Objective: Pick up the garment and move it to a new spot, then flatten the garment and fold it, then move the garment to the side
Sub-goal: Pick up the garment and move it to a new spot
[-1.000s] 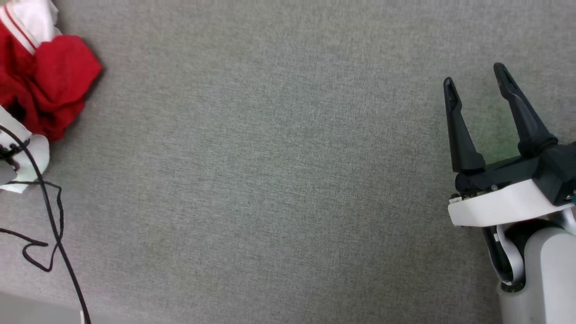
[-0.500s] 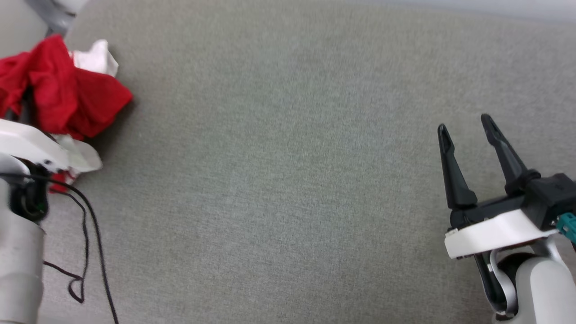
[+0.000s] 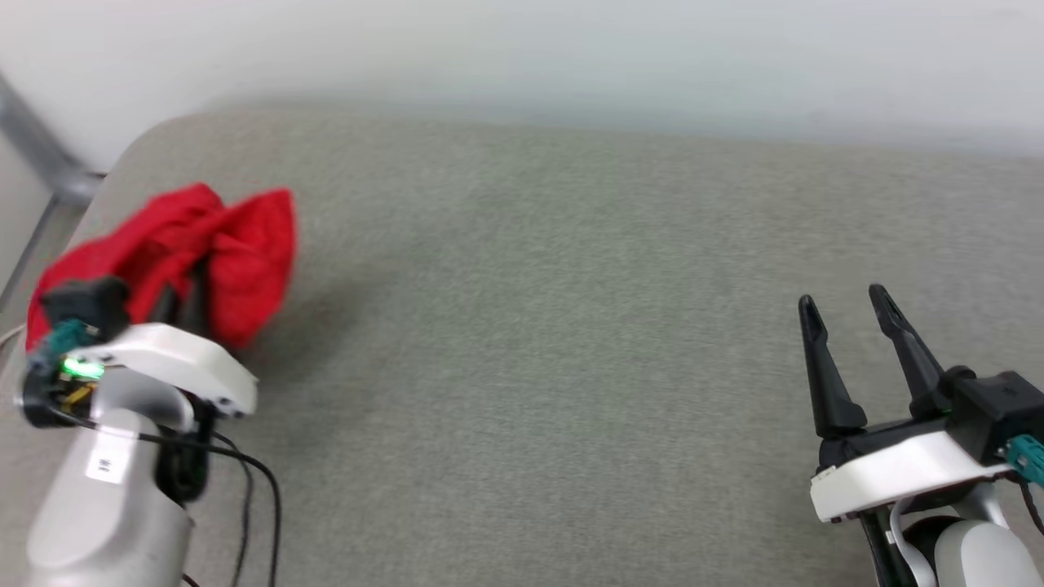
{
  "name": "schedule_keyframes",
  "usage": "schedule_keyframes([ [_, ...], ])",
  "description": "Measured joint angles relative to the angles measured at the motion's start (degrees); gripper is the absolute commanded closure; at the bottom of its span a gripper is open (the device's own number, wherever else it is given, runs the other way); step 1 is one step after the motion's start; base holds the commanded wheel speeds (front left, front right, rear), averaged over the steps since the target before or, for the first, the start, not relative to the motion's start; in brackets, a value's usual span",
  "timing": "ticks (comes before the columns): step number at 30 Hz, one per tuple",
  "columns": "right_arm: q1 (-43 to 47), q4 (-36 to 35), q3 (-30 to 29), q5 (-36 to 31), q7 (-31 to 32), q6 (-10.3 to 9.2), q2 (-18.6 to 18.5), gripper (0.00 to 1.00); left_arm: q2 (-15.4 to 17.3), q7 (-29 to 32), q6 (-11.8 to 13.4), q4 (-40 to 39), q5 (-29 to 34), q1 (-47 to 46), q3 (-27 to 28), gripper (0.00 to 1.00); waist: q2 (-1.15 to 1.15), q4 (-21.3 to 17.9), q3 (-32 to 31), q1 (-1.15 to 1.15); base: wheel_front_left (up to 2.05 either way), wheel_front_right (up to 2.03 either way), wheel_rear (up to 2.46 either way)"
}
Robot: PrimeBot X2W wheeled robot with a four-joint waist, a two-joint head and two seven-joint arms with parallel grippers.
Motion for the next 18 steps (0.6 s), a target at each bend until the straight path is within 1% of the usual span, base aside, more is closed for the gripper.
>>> schedule_keyframes([
  [1,0.8,0.1,-0.5,0.4,0.0,-0.01,0.0,0.00,-1.5,1.9,-0.1,-3.8,0.2,3.0,-2.1,1.00,0.00,-2.5,-1.1,0.00,0.00,0.00,0.00],
  [7,1.7,0.0,-0.7,1.3,0.0,0.00,0.0,0.00,-4.6,6.1,-0.5,-10.1,0.5,5.9,-6.9,1.00,0.00,-8.2,-2.1,0.00,0.00,0.00,0.00],
  [12,1.8,-0.1,-1.2,2.0,-0.3,-0.01,0.0,0.00,-8.2,10.3,-2.7,-12.3,0.4,6.0,-13.0,1.00,0.00,-13.0,-1.9,0.00,0.00,0.00,0.00],
  [18,1.8,-0.1,-1.2,3.4,-1.1,-0.01,0.0,0.00,-11.9,14.0,-4.3,-14.2,1.6,4.3,-22.8,1.00,0.00,-17.5,0.1,0.00,0.00,0.00,0.00],
])
